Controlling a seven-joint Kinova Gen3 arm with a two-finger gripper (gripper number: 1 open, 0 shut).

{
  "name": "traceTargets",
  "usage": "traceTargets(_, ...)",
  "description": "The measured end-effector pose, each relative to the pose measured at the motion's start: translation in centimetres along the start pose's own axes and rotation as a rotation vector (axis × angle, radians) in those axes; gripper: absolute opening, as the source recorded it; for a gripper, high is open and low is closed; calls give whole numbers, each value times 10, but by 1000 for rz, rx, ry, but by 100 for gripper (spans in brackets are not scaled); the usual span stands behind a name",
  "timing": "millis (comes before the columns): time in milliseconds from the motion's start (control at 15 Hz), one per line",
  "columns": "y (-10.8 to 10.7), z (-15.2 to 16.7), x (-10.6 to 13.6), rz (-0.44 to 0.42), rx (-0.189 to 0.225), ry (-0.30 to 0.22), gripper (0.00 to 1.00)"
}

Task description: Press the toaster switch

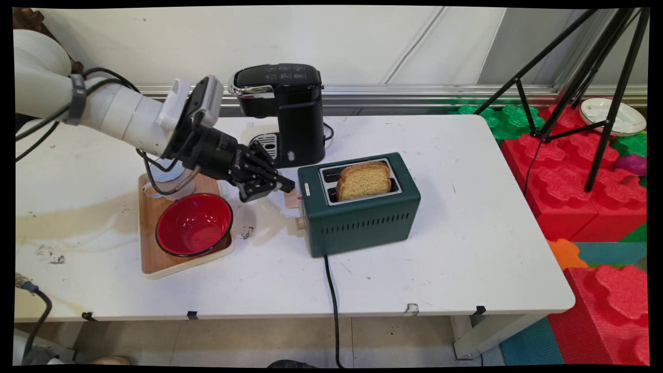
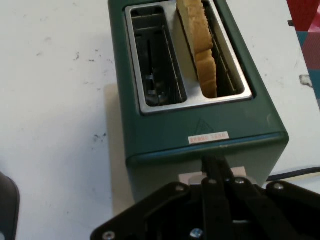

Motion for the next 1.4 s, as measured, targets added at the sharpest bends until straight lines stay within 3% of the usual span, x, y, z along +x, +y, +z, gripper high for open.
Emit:
traceTargets(533, 0, 21, -6, -17, -3, -5, 0)
traceTargets(933, 1, 35, -20, -26, -10, -38, 0)
traceTargets(1000, -19, 45, -16, 1, -43, -40, 0)
traceTargets(1400, -12, 50, -29, -21, -38, -62, 0)
